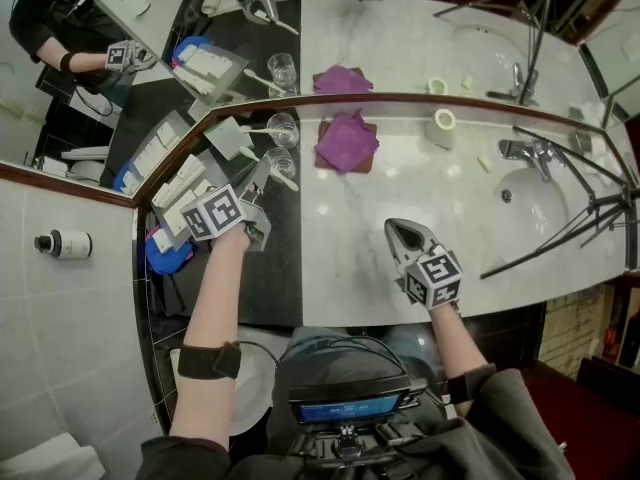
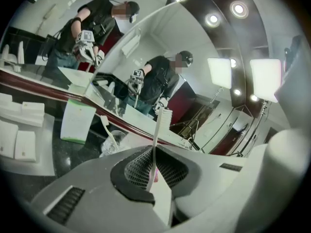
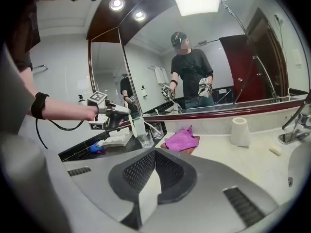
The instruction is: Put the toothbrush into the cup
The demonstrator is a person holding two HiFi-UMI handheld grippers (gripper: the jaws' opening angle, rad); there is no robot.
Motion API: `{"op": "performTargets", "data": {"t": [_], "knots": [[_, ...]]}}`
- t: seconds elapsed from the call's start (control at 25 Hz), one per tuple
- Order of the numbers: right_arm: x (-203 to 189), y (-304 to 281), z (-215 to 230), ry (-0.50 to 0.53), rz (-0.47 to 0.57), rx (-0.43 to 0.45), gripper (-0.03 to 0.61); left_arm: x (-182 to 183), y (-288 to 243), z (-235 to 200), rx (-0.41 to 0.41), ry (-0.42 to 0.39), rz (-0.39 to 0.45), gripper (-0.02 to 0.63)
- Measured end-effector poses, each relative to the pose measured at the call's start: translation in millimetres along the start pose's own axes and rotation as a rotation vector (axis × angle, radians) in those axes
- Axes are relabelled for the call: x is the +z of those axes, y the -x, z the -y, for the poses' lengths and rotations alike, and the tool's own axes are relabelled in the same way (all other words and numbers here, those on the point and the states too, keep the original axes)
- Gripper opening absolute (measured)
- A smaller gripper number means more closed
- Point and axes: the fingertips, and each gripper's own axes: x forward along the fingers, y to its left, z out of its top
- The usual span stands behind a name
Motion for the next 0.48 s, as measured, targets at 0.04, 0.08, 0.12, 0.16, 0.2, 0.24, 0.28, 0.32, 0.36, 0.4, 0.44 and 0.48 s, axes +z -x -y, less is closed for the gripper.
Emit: {"op": "performTargets", "data": {"t": [0.04,0.08,0.12,0.16,0.2,0.24,0.28,0.32,0.36,0.4,0.44,0.48], "knots": [[0,3,1,0.001,0.002,-0.002,0.017,-10,-1,7,-0.018,0.014,-0.034,0.014],[-1,5,3,0.002,0.005,-0.005,0.017,-22,-3,14,-0.038,0.028,-0.069,0.014],[-2,7,4,0.003,0.006,-0.007,0.017,-34,-5,21,-0.063,0.043,-0.107,0.014],[-3,9,5,0.003,0.006,-0.009,0.017,-48,-7,29,-0.091,0.056,-0.147,0.014],[-4,11,6,0.001,0.005,-0.010,0.017,-62,-9,37,-0.124,0.069,-0.190,0.014],[-4,13,5,-0.001,0.005,-0.009,0.017,-77,-11,46,-0.158,0.081,-0.233,0.014],[-5,15,4,-0.004,0.003,-0.006,0.017,-93,-14,54,-0.191,0.093,-0.275,0.014],[-5,17,2,-0.006,0.000,-0.004,0.017,-109,-16,60,-0.217,0.103,-0.316,0.014],[-7,19,1,-0.008,-0.004,-0.004,0.017,-124,-18,64,-0.235,0.112,-0.356,0.014],[-9,21,1,-0.010,-0.006,-0.005,0.017,-140,-20,67,-0.246,0.119,-0.396,0.014],[-11,22,1,-0.012,-0.007,-0.008,0.017,-154,-21,69,-0.252,0.124,-0.435,0.014],[-15,23,2,-0.014,-0.008,-0.014,0.017,-167,-21,69,-0.255,0.127,-0.472,0.014]]}}
